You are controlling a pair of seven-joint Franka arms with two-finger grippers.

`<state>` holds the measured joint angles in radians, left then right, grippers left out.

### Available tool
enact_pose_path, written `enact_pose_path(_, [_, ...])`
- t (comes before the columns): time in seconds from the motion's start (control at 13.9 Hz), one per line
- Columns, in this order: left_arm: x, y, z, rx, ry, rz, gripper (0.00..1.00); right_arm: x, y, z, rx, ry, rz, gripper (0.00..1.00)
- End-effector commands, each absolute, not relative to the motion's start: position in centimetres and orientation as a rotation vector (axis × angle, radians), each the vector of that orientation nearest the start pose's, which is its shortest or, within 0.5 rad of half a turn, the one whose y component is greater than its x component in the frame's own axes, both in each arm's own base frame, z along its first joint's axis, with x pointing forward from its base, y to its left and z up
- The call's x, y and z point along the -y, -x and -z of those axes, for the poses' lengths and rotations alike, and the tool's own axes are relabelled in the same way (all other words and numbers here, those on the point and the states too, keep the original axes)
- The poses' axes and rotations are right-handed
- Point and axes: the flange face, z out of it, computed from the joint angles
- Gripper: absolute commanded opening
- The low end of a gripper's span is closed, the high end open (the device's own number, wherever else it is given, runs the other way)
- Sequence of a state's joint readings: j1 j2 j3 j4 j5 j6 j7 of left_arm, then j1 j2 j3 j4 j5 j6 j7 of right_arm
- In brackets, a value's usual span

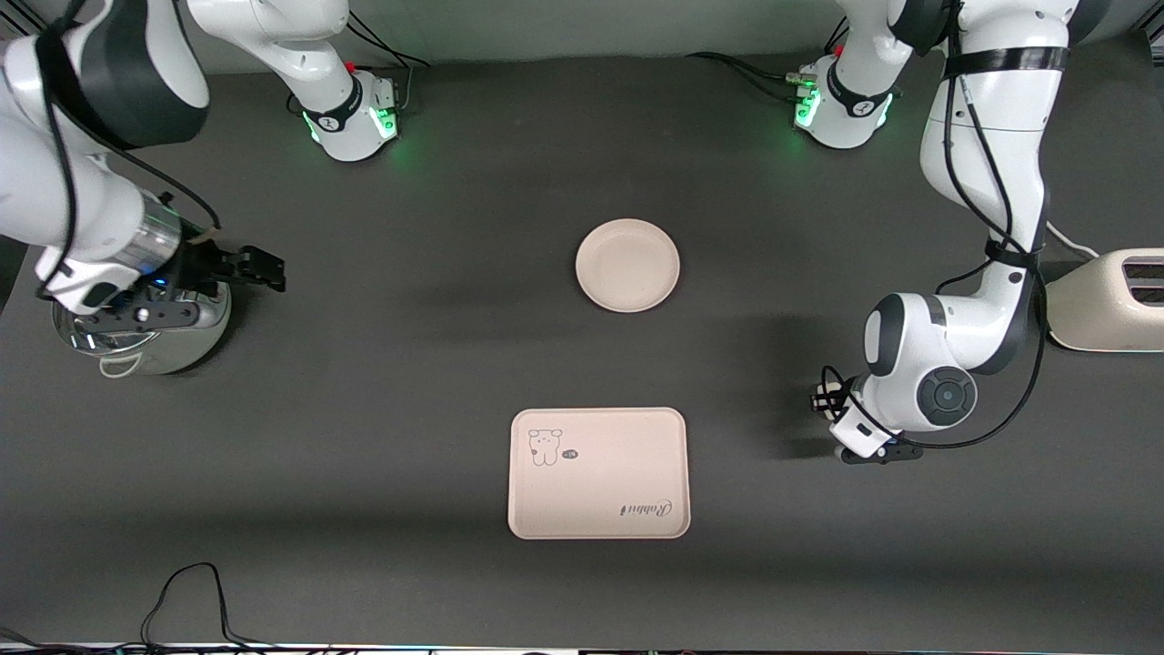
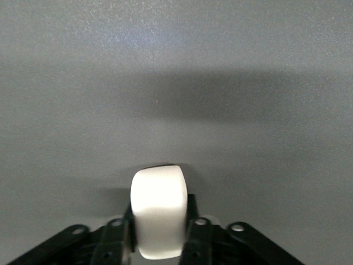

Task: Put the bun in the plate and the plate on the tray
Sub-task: 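Carry the bun with the left gripper over the white plate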

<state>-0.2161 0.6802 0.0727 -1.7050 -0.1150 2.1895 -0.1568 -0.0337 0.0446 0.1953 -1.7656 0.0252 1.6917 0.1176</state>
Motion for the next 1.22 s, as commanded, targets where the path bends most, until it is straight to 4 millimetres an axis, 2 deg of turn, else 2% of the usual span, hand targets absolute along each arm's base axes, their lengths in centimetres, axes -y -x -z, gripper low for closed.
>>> enact_pose_path(0.0, [10.0, -64.3, -20.9, 0.151, 3.15, -0.296, 0.12, -10.5, -56.1, -51.4, 0.05, 3.116, -0.168, 1.0])
enact_pose_path(0.07, [10.1, -64.2, -22.7, 0.16, 3.156, -0.299, 0.13, -10.7, -56.0, -51.4, 0.019, 3.117, -0.169, 1.0])
enact_pose_path(0.22, [9.9, -63.6, -28.6, 0.169, 3.163, -0.333, 0.14, -11.8, -55.8, -51.4, 0.016, 3.119, -0.169, 1.0])
enact_pose_path(0.5, [8.6, -59.6, -44.1, 0.129, 3.184, -0.338, 0.18, -12.1, -56.0, -51.6, -0.025, 3.119, -0.149, 1.0])
enact_pose_path(0.57, [8.4, -58.4, -47.2, 0.119, 3.195, -0.316, 0.19, -12.1, -56.1, -51.5, -0.025, 3.118, -0.144, 1.0])
enact_pose_path(0.65, [8.1, -57.4, -49.0, 0.111, 3.2, -0.31, 0.19, -12.1, -56.5, -50.9, -0.025, 3.114, -0.142, 1.0])
enact_pose_path(0.86, [8.1, -54.8, -51.9, 0.115, 3.202, -0.329, 0.19, -12.1, -57.2, -49.9, -0.039, 3.109, -0.136, 1.0])
enact_pose_path(0.93, [8.9, -53.5, -52.2, 0.108, 3.203, -0.322, 0.19, -12.2, -57.3, -50.0, -0.036, 3.108, -0.134, 1.0])
enact_pose_path(1.01, [10.9, -52.2, -52.4, 0.112, 3.2, -0.311, 0.19, -12.3, -57.3, -50.1, -0.034, 3.108, -0.132, 1.0])
enact_pose_path(1.08, [13.4, -51.7, -52.6, 0.14, 3.193, -0.3, 0.19, -13.2, -57.2, -49.8, -0.01, 3.107, -0.139, 1.0])
enact_pose_path(1.15, [17.3, -51.0, -52.6, 0.171, 3.197, -0.269, 0.19, -13.5, -57.1, -49.7, -0.001, 3.106, -0.144, 1.0])
